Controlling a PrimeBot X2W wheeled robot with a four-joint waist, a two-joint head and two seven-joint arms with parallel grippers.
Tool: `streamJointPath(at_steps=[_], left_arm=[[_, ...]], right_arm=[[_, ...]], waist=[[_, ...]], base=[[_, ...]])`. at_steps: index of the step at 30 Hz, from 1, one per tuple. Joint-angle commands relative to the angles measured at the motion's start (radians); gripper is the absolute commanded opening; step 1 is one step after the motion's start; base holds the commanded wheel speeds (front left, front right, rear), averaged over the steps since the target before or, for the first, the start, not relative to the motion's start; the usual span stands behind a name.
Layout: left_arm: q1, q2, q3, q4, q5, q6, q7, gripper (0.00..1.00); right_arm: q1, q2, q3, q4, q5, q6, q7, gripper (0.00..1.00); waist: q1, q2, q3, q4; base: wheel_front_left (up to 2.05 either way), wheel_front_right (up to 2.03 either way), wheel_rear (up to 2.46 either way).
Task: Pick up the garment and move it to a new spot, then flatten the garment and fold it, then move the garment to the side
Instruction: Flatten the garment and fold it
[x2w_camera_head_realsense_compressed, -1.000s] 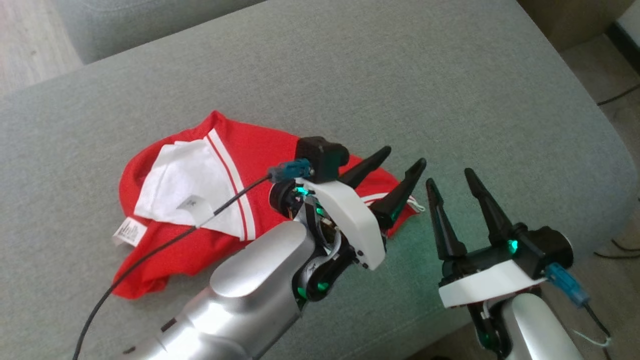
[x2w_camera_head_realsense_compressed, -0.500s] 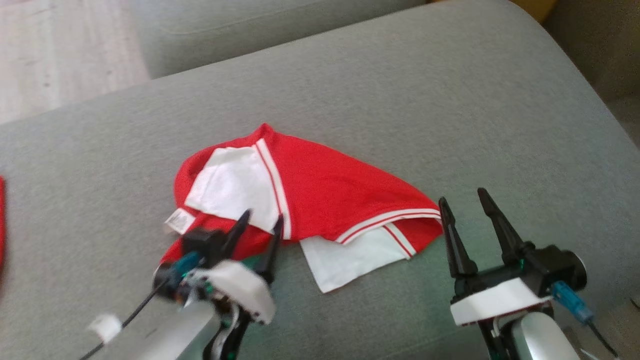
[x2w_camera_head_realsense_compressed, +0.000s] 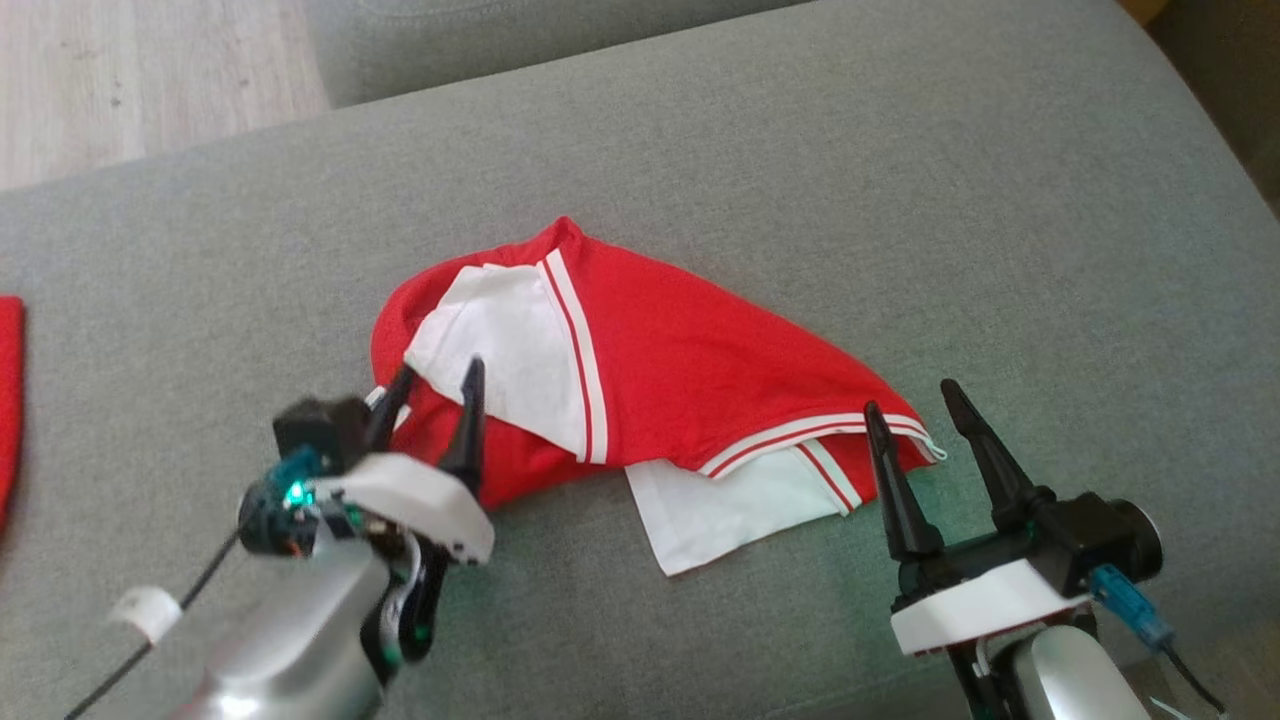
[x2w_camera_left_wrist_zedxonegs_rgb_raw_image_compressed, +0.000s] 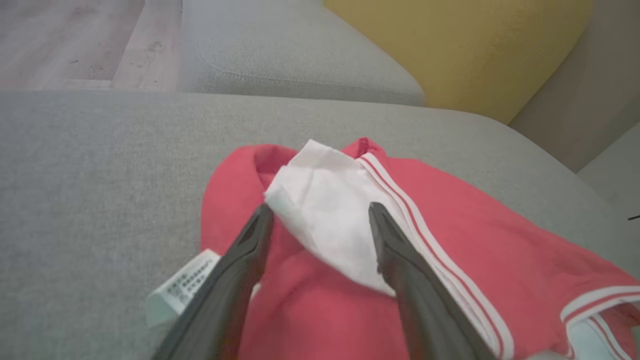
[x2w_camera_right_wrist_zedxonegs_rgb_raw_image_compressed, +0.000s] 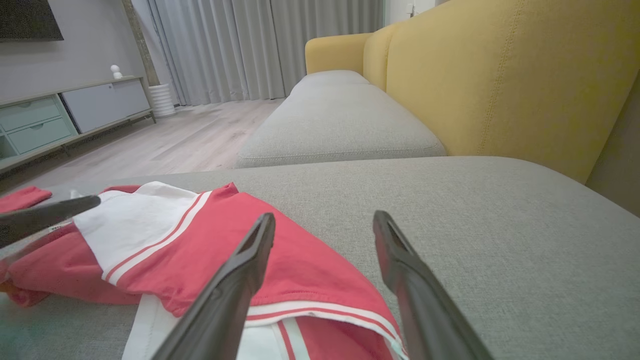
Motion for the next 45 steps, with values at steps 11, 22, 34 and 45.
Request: streamJointPath(at_steps=[11,22,34,45], left_arm=[[-0.063,-0.009,0.032,0.032,-0.011,-0.024,-0.008,0.76],[-0.083,-0.006,0.026,0.1,-0.01,-0.034,-0.002,0.0],[-0.206,0.002,0.011,-0.12,-0.024,-0.076,0.121,0.0],[-0.523,0.081,0.146,-0.113,-0.123,-0.027,0.367,0.0]], right_arm=[[-0.042,-0.003,0.018,-0.027,0.004,0.008,-0.011,1.0],[-0.05,-0.003,0.015,-0.03,0.007,0.008,-0.011,1.0],[-0.064,-0.003,0.029,-0.032,0.03,0.008,-0.011,1.0],[-0.132,-0.003,0.148,-0.081,0.154,0.008,-0.011,1.0]], waist=[[-0.0001,0.0,0.007,-0.015],[-0.0001,0.0,0.016,-0.022],[-0.0001,0.0,0.028,-0.054],[-0.0001,0.0,0.125,-0.293]], base=[[0.0,0.0,0.0],[0.0,0.0,0.0],[0.0,0.0,0.0],[0.0,0.0,0.0]])
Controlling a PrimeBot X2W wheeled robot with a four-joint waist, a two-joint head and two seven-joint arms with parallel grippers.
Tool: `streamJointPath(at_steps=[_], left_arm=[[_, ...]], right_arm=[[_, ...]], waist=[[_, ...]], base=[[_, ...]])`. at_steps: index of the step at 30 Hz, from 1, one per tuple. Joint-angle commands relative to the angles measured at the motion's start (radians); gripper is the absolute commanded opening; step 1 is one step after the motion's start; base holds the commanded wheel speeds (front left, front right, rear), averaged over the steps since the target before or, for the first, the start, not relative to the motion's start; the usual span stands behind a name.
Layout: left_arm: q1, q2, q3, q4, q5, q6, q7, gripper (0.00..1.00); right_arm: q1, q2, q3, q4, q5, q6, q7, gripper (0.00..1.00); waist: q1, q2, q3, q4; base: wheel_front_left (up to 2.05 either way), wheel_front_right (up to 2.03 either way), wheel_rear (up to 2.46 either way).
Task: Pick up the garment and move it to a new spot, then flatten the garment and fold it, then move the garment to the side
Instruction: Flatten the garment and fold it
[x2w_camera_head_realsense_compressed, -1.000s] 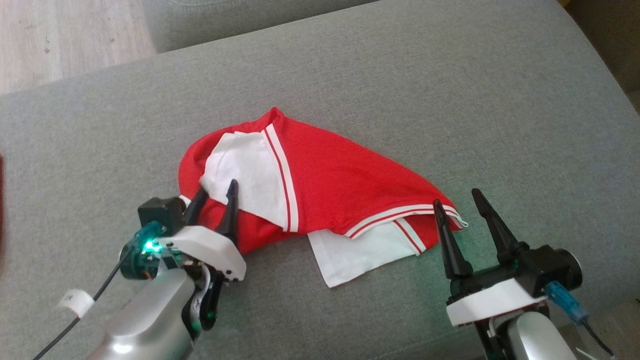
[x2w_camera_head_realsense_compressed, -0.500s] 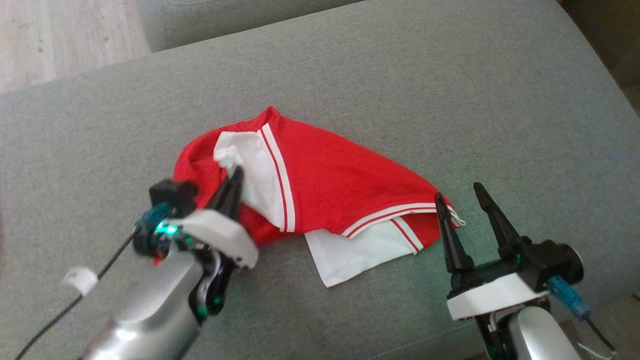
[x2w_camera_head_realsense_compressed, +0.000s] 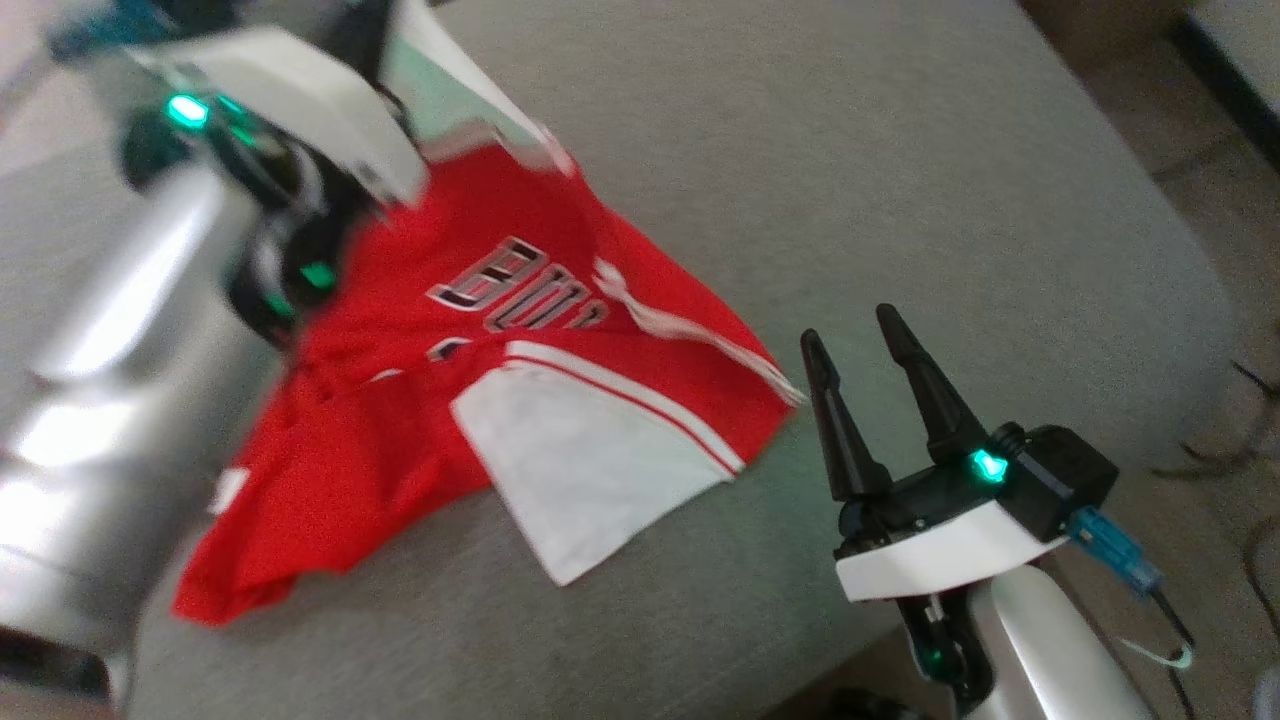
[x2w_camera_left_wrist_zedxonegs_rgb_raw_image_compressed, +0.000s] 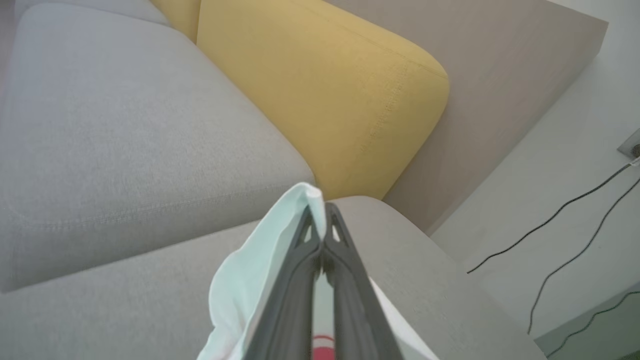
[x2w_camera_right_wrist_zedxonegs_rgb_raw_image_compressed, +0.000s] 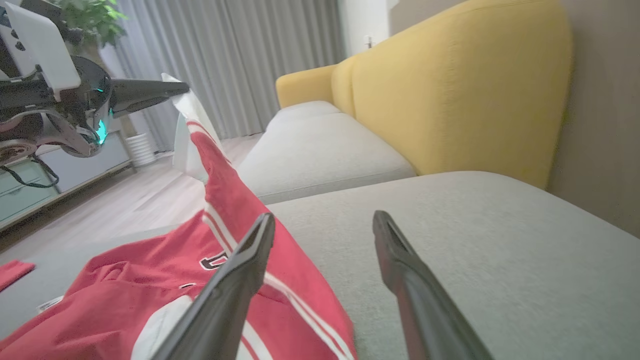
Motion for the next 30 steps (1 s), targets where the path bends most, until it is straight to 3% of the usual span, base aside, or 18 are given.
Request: streamJointPath(at_steps=[1,4,8,13,14,15,16,22,30], left_arm=[[-0.087,0.046,0.057,0.011,0.001,0.015,0.016,0.0],[-0.177,0.06,0.063,0.096,0.032,0.03,0.027,0.0],[-0.299,0.038,0.026,0.214,0.099,0.004,0.017,0.0],[-0.422,0.037,0.049,0.361,0.15,-0.02,-0.107,0.0],[-0.433,0.041,0.055,0.389,0.153,-0.027,-0.13,0.11],[-0.438,0.042,0.06,0.413,0.151,-0.038,-0.146,0.62],[-0.438,0.043,0.062,0.435,0.148,-0.052,-0.154,1.0],[-0.379,0.081,0.055,0.5,0.128,-0.138,-0.16,1.0],[-0.181,0.101,0.04,0.347,0.086,-0.208,-0.208,1.0]], right_arm=[[-0.019,-0.003,0.033,-0.041,0.029,0.008,-0.011,1.0],[-0.009,-0.003,0.045,-0.063,0.068,0.008,-0.011,1.0],[0.011,-0.003,0.022,-0.106,0.109,0.008,-0.011,1.0],[0.014,-0.003,0.034,-0.143,0.122,0.008,-0.011,1.0],[0.013,-0.003,0.038,-0.146,0.121,0.008,-0.011,1.0],[0.013,-0.003,0.04,-0.148,0.121,0.008,-0.011,1.0],[0.014,-0.003,0.041,-0.148,0.12,0.008,-0.011,1.0],[0.001,-0.003,0.08,-0.115,0.096,0.008,-0.011,1.0],[0.009,-0.003,0.027,-0.073,0.015,0.008,-0.011,1.0]], waist=[[-0.0001,0.0,0.065,-0.119],[-0.0001,0.0,0.105,-0.167],[-0.0001,0.0,0.16,-0.175],[-0.0001,0.0,0.201,-0.177],[-0.0001,0.0,0.203,-0.178],[-0.0001,0.0,0.203,-0.177],[-0.0001,0.0,0.201,-0.177],[-0.0001,0.0,0.152,-0.168],[-0.0001,0.0,0.046,-0.01]], base=[[0.0,0.0,0.0],[0.0,0.0,0.0],[0.0,0.0,0.0],[0.0,0.0,0.0],[0.0,0.0,0.0],[0.0,0.0,0.0],[0.0,0.0,0.0],[0.0,0.0,0.0],[0.0,0.0,0.0]])
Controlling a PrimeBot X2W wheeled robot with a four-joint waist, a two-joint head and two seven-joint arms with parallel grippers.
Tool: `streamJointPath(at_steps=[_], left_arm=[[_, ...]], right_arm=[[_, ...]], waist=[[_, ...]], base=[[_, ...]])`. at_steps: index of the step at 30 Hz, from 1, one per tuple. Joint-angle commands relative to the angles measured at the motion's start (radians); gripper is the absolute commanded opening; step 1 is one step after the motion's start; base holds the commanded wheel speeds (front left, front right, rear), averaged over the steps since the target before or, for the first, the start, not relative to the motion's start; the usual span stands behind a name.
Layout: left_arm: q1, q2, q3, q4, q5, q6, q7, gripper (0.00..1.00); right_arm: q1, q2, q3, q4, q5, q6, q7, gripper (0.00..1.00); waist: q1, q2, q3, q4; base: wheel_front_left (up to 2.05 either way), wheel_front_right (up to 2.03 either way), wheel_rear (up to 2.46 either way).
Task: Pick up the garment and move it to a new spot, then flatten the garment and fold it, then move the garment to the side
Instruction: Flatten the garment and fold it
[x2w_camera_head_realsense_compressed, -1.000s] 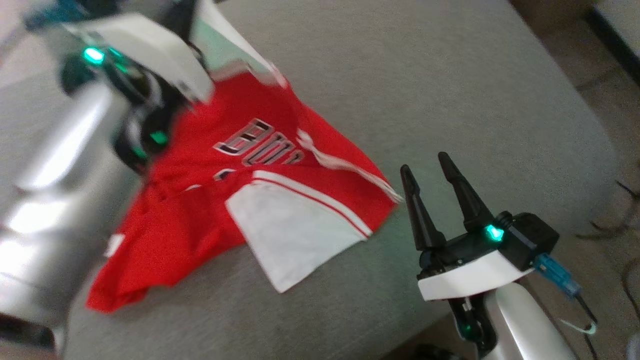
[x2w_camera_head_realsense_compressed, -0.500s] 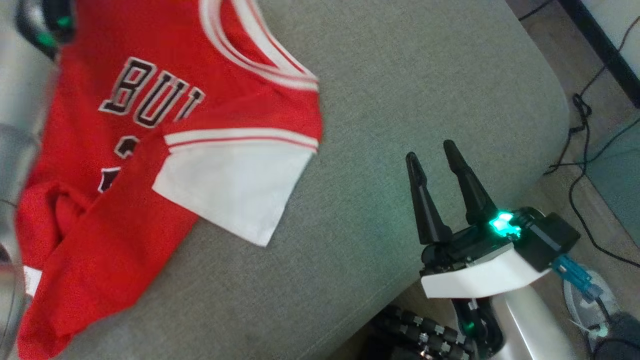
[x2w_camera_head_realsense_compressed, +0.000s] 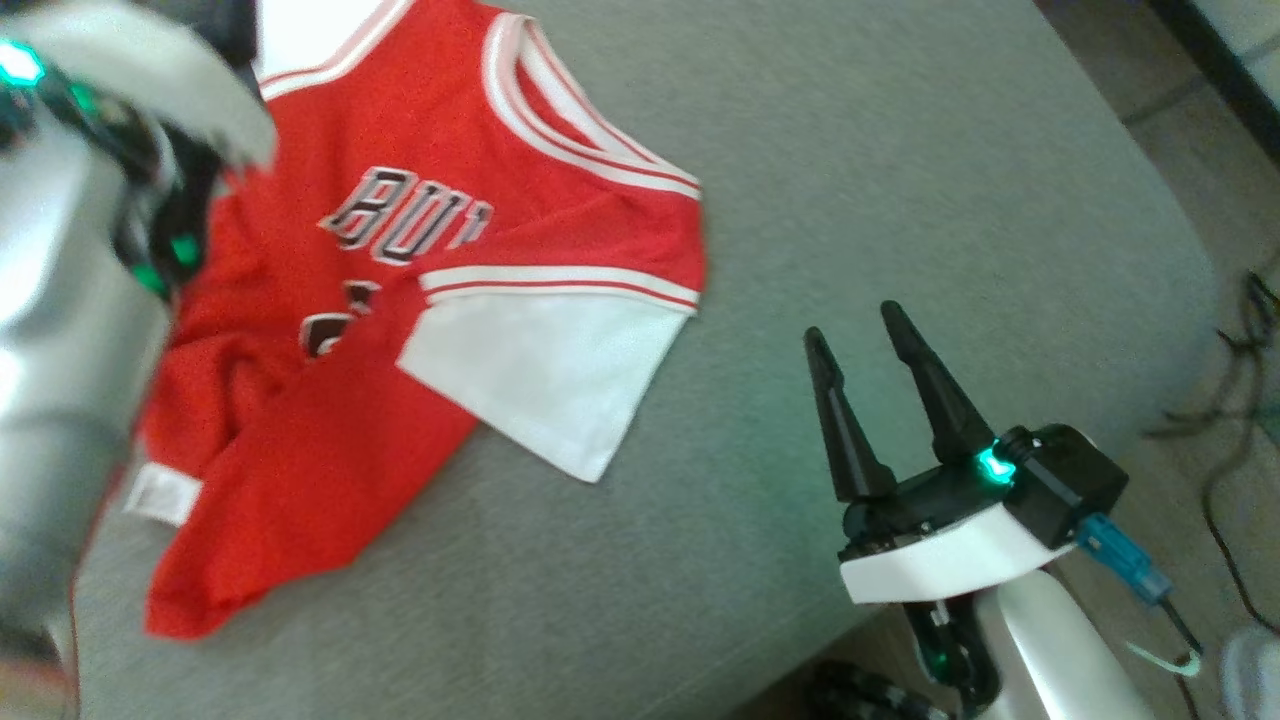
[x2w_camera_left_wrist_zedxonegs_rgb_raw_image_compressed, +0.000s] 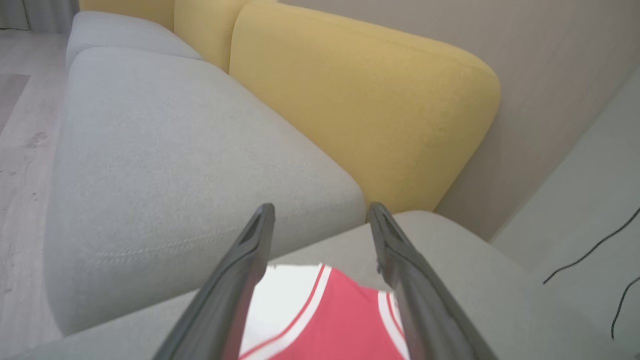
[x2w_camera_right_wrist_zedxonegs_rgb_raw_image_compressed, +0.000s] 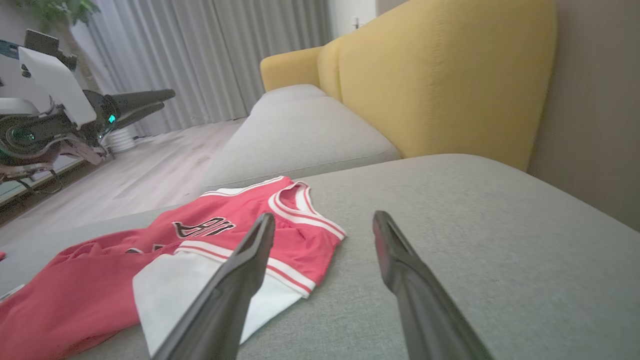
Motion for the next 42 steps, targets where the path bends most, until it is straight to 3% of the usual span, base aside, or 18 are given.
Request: streamJointPath(at_steps=[1,8,15,18,23,29,34,42], left_arm=[[0.024,0.057,0.018,-0.069,-0.003,-0.003,-0.014,1.0],[0.253,0.1,0.022,-0.247,-0.024,0.048,-0.093,1.0],[0.56,0.144,0.039,-0.413,-0.021,0.17,-0.226,1.0],[0.677,0.136,0.054,-0.461,-0.009,0.213,-0.251,1.0],[0.858,0.084,0.139,-0.522,0.032,0.25,-0.261,1.0],[1.051,-0.02,0.285,-0.569,0.154,0.214,-0.261,1.0],[1.098,-0.08,0.354,-0.559,0.232,0.164,-0.261,1.0],[1.067,-0.119,0.366,-0.522,0.287,0.083,-0.259,1.0]], right_arm=[[0.0,-0.004,0.001,-0.021,-0.024,0.008,-0.011,1.0],[0.031,-0.004,-0.068,-0.007,-0.091,0.008,-0.011,1.0],[0.094,-0.004,-0.131,0.003,-0.153,0.008,-0.011,1.0],[0.117,-0.004,-0.149,0.011,-0.168,0.008,-0.011,1.0],[0.151,-0.004,-0.177,0.029,-0.188,0.008,-0.011,1.0],[0.179,-0.004,-0.196,0.045,-0.191,0.008,-0.011,1.0],[0.179,-0.004,-0.192,0.049,-0.193,0.008,-0.011,1.0],[0.161,-0.004,-0.174,0.05,-0.193,0.008,-0.011,1.0]], waist=[[0.0001,0.0,-0.072,0.092],[0.0001,0.0,-0.148,0.216],[0.0001,0.0,-0.237,0.319],[0.0001,0.0,-0.264,0.35],[0.0001,0.0,-0.299,0.4],[0.0001,0.0,-0.32,0.446],[0.0001,0.0,-0.32,0.464],[0.0001,0.0,-0.296,0.438]], base=[[0.0,0.0,0.0],[0.0,0.0,0.0],[0.0,0.0,0.0],[0.0,0.0,0.0],[0.0,0.0,0.0],[0.0,0.0,0.0],[0.0,0.0,0.0],[0.0,0.0,0.0]])
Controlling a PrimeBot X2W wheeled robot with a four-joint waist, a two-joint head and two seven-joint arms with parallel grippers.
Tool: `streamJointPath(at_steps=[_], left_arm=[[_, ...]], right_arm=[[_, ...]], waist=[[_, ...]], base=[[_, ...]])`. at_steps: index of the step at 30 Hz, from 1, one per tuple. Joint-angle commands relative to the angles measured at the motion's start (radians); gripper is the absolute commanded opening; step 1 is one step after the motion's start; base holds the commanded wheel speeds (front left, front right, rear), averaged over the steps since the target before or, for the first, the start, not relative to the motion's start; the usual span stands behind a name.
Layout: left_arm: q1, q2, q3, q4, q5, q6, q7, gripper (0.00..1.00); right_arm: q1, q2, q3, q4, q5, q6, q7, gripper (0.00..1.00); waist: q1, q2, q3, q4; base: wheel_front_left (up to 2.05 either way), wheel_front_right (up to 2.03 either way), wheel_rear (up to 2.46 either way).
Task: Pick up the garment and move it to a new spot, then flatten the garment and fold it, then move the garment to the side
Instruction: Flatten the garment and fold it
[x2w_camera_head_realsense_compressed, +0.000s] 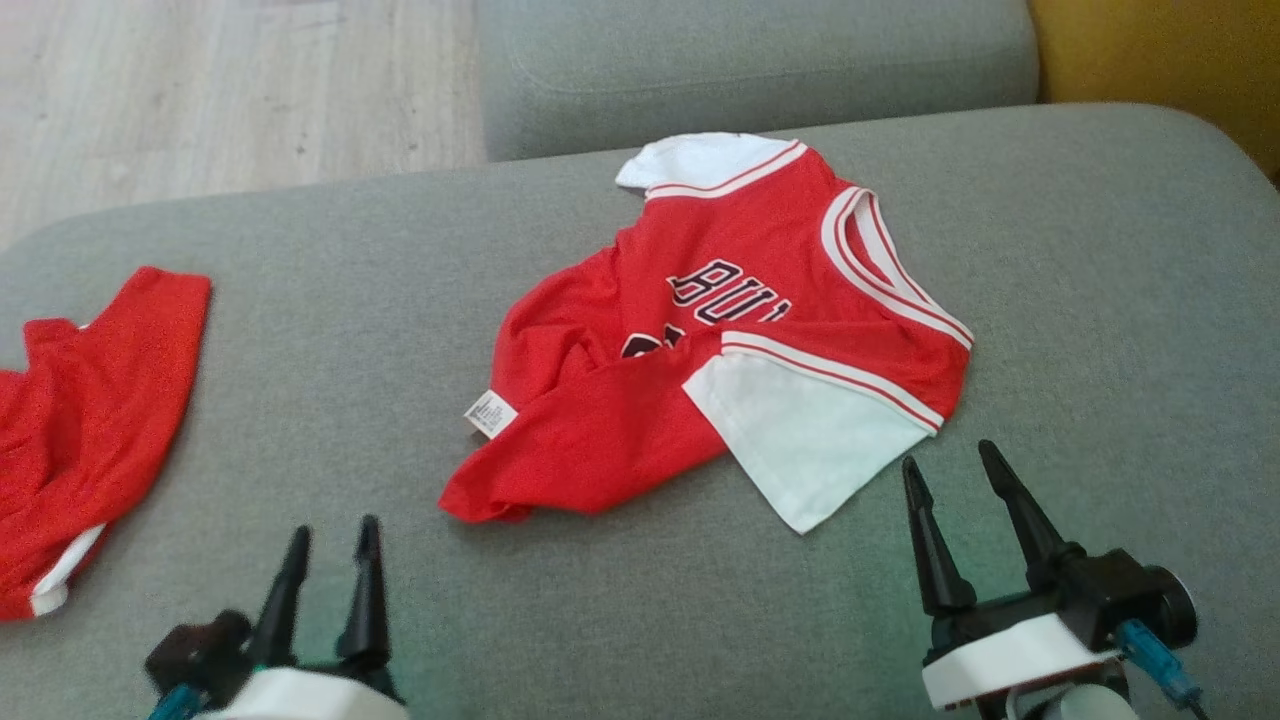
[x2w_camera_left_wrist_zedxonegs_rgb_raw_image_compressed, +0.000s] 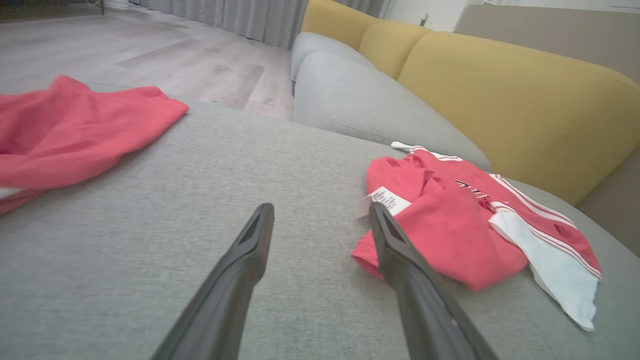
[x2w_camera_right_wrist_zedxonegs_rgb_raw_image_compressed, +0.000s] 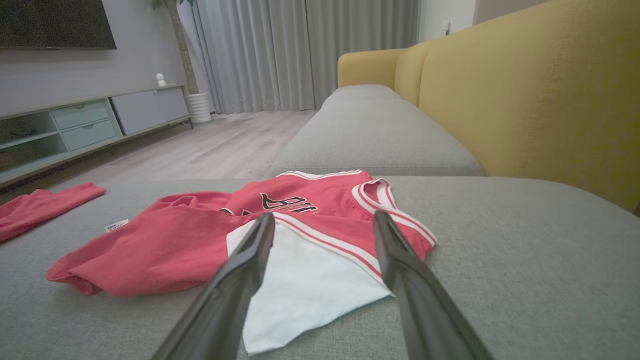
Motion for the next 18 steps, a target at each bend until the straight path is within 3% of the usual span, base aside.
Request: streamJointPath(at_steps=[1,10,18], left_arm=[[-0.087,-0.001,0.011,-0.011,0.01,-0.025,0.0,1.0],[-0.239,-0.045,-0.049,0.111,-0.018,-0.085,0.099,1.0],[-0.277,-0.028,-0.047,0.221,-0.052,-0.108,0.131,1.0]], right_arm=[[-0.044,-0.004,0.027,-0.03,-0.007,0.008,-0.011,1.0],[-0.074,-0.004,0.042,-0.034,0.0,0.008,-0.011,1.0],[-0.084,-0.004,0.041,-0.039,0.01,0.008,-0.011,1.0]], waist=[[0.0,0.0,0.016,-0.015],[0.0,0.0,0.072,-0.073],[0.0,0.0,0.1,-0.117]], base=[[0.0,0.0,0.0],[0.0,0.0,0.0],[0.0,0.0,0.0]])
